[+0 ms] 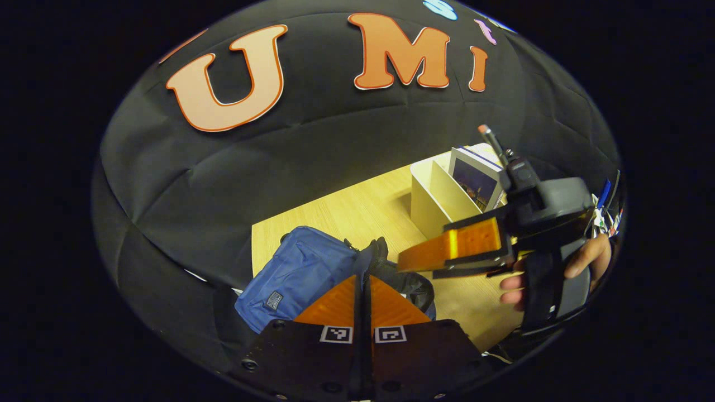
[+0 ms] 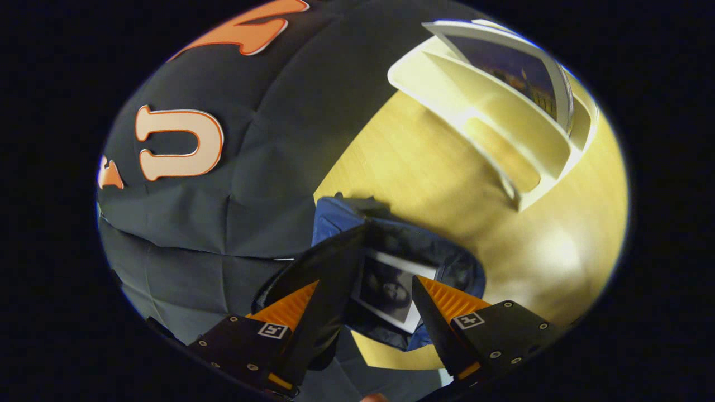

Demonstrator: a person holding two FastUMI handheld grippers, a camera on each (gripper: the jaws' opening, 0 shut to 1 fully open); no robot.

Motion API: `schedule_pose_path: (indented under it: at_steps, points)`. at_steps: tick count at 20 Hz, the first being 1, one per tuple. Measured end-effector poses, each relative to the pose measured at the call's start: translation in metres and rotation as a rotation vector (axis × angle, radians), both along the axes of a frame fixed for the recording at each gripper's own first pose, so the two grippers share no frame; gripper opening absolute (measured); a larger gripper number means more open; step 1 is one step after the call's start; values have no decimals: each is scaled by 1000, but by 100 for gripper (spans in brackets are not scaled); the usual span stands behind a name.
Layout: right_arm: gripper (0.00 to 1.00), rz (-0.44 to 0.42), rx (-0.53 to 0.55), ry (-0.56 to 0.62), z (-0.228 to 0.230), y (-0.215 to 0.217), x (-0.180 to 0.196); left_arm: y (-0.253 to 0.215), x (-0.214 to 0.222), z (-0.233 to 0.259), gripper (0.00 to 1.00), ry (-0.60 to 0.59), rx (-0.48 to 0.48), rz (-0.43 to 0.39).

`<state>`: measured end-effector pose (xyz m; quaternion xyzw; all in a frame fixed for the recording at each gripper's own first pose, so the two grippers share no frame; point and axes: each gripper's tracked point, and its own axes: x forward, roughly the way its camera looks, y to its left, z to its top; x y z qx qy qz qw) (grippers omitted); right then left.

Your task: Open the schoolbag, grab two books from the bookshelf and put them into the schoolbag.

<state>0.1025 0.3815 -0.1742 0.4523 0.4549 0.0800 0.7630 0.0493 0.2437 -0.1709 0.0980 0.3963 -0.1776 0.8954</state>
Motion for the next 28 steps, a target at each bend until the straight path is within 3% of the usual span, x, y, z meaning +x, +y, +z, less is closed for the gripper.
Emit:
schedule_pose_path:
  at_steps: [6, 12, 15, 21, 28]
  points:
    - [91, 3, -188, -122, 24, -73, 7, -7, 1, -6, 0, 5, 10, 17]
    - [94, 52, -444, -211, 50, -150, 21, -14, -1, -12, 0, 17, 8, 43]
    - [96, 60, -551, -207, 55, -194, 34, -15, -2, -14, 0, 19, -2, 64]
    - [96, 165, -730, -132, 38, -251, 54, -17, -4, -18, 1, 27, -20, 91]
    - [97, 300, -721, -32, 13, -255, 73, -19, -9, -22, 0, 41, -44, 99]
